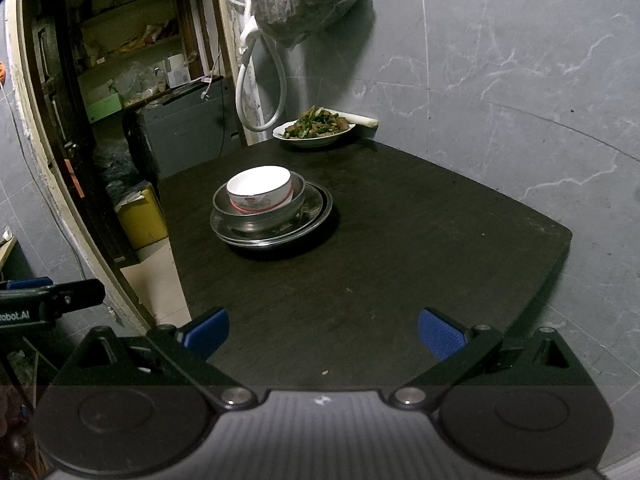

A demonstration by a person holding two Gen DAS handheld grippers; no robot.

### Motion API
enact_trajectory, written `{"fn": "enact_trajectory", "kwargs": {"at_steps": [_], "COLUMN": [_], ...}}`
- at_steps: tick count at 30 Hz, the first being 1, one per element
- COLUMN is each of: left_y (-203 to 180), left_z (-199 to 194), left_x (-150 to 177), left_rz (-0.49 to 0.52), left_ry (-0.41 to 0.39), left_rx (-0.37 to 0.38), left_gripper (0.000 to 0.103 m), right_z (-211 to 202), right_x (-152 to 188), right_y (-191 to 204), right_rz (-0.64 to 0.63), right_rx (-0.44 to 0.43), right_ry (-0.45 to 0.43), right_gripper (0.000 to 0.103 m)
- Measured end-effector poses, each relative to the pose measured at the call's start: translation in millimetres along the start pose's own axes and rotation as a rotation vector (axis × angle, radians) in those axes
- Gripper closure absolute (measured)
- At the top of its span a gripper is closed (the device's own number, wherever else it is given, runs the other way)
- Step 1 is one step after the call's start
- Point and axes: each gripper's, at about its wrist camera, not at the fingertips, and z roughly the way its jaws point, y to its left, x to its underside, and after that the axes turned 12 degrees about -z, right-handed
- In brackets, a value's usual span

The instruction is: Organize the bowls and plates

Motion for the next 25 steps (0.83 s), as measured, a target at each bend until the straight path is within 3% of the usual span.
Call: {"fn": "enact_trajectory", "kwargs": {"at_steps": [25], "left_y": [-6.9], "left_z": [8.4], "left_x": [-0.1], "left_rz": [0.005], "left_ry": [0.021], "left_rx": [-0.001], "left_gripper": [0.001], "right_z": [9.6], "right_x": [-0.5], "right_y": [-3.4], "right_rz": [0.011], "right_rx": [-0.011], "right_ry": [0.018], "right_gripper": [0.000]}}
